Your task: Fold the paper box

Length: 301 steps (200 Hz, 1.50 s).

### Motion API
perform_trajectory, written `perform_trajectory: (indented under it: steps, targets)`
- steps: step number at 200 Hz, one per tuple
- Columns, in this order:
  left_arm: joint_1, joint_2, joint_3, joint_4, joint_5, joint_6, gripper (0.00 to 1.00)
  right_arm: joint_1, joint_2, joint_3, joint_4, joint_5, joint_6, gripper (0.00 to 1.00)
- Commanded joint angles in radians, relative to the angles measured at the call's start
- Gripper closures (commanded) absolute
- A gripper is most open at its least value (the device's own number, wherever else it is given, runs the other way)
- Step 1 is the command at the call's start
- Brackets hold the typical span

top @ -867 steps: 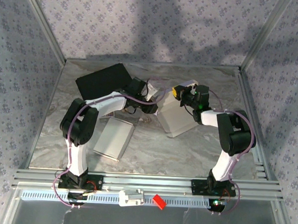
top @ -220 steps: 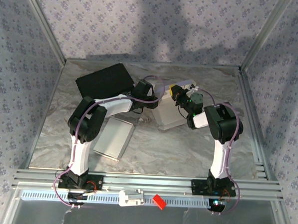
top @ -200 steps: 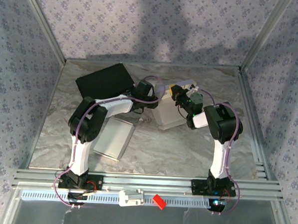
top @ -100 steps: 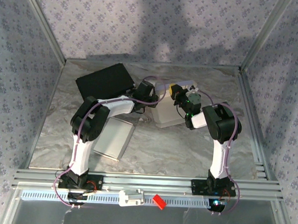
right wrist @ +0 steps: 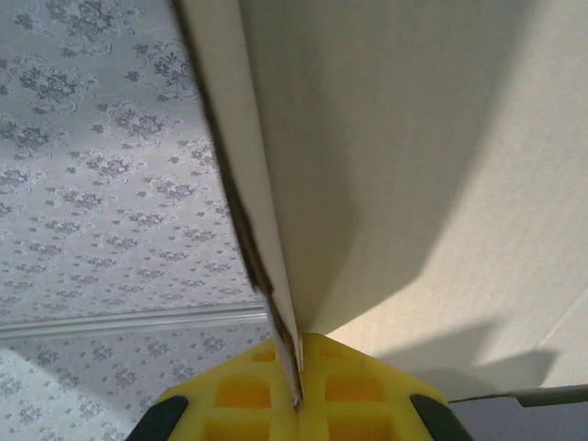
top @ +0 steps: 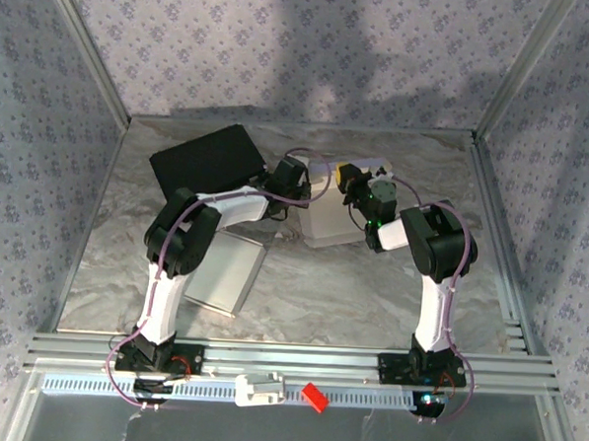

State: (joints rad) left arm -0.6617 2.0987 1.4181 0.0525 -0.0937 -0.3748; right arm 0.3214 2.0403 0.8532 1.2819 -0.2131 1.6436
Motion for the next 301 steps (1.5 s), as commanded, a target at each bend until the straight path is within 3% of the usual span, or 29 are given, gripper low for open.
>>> perform_trajectory:
  steps: [1,33,54,67,86,110,131,153,179,231,301]
  targets:
    - [-0.021,0.024,0.059,0.034,-0.001,0.009,0.87,0.032,0.019,-0.013,-0.183,-0.071,0.034,1.0]
    - [-0.032,0.03,0.07,0.009,-0.035,-0.019,1.0,0.039,0.004,0.003,-0.232,-0.061,0.054,1.0]
    - [-0.032,0.024,0.076,-0.026,-0.06,-0.073,1.0,0.041,-0.024,0.001,-0.274,-0.047,0.061,1.0]
    - [-0.032,0.018,0.094,-0.083,-0.081,-0.111,1.0,0.037,-0.057,0.004,-0.337,-0.044,0.058,0.92]
    - [-0.03,0.002,0.121,-0.166,-0.079,-0.144,1.0,0.023,-0.133,0.011,-0.476,-0.048,0.022,0.72]
    - [-0.024,-0.025,0.139,-0.279,-0.045,-0.188,1.0,-0.011,-0.295,0.049,-0.797,-0.042,-0.082,0.53]
    - [-0.01,-0.052,0.155,-0.4,0.001,-0.24,1.0,-0.05,-0.429,0.11,-1.091,-0.034,-0.192,0.45]
    - [-0.001,-0.079,0.168,-0.514,0.037,-0.282,1.0,-0.093,-0.545,0.21,-1.411,-0.017,-0.331,0.43]
    - [0.008,-0.085,0.202,-0.628,0.097,-0.317,1.0,-0.139,-0.6,0.315,-1.637,-0.013,-0.481,0.44]
    - [0.017,-0.107,0.249,-0.827,0.188,-0.357,1.0,-0.161,-0.554,0.566,-2.009,0.061,-0.774,0.44]
    - [0.028,-0.124,0.254,-0.981,0.277,-0.323,1.0,-0.09,-0.413,0.659,-2.104,0.075,-0.915,0.46]
